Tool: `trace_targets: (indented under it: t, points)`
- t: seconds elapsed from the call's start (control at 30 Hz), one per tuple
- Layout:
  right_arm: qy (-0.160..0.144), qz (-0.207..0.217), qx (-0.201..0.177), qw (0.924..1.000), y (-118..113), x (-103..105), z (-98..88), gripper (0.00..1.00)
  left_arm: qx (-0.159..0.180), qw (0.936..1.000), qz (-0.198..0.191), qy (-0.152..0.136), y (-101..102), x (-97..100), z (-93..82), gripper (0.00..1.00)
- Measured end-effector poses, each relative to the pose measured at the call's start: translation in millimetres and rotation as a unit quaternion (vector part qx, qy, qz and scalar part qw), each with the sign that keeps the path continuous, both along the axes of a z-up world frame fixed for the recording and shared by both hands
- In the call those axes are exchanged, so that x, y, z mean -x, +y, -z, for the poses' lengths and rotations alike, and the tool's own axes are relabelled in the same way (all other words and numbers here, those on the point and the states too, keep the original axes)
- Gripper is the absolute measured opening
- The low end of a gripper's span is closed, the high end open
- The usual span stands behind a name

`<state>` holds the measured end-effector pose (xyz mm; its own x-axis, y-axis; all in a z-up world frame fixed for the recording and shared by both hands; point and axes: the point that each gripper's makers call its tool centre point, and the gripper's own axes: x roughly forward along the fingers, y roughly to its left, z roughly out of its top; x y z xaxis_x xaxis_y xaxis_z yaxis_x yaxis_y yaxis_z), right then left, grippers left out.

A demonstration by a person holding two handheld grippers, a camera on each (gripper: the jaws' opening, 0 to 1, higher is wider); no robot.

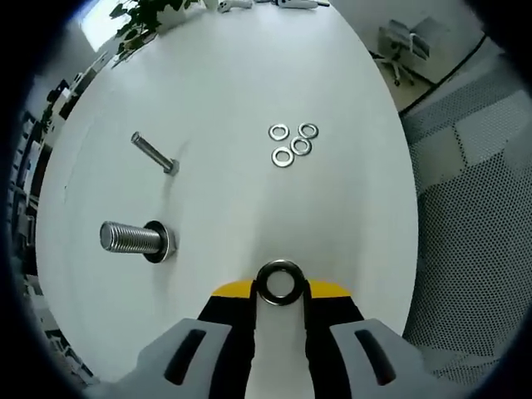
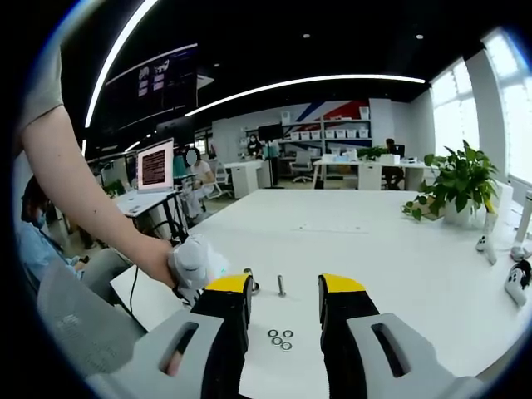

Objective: Place the washer onto the threaded stud by aligning its center hole with the stud, sliding it down to the base, and recovering from edge contact or off-axis alignment until the washer reaches the visible bottom stop.

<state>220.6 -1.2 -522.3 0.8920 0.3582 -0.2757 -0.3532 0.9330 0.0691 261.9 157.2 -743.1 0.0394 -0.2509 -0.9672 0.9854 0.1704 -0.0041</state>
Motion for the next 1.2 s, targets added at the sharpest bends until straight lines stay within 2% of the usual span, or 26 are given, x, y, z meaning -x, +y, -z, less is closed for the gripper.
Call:
trace_targets:
  t: [0.4, 0.43, 0.77, 1.2]
  points:
    - [0.002, 0.000, -0.002, 1.0000, -0.3, -0.2, 0.5, 0.34, 0.002, 0.9999, -0.005, -0.009, 3.9, -7.1, -5.7, 0.19]
    - [0.002, 0.000, -0.003, 1.0000, -0.2, -0.4, 0.6, 0.34, 0.002, 0.9998, -0.001, -0.019, 4.9, -9.8, -8.3, 0.19]
    - [0.003, -0.002, -0.004, 1.0000, 0.4, -0.1, 0.6, 0.34, 0.014, 0.9987, 0.008, -0.048, 6.5, -28.5, -33.4, 0.19]
    - [0.000, 0.004, -0.004, 1.0000, -2.2, 0.0, -0.1, 0.34, 0.019, 0.9953, 0.025, -0.092, -1.9, -66.3, -66.5, 0.19]
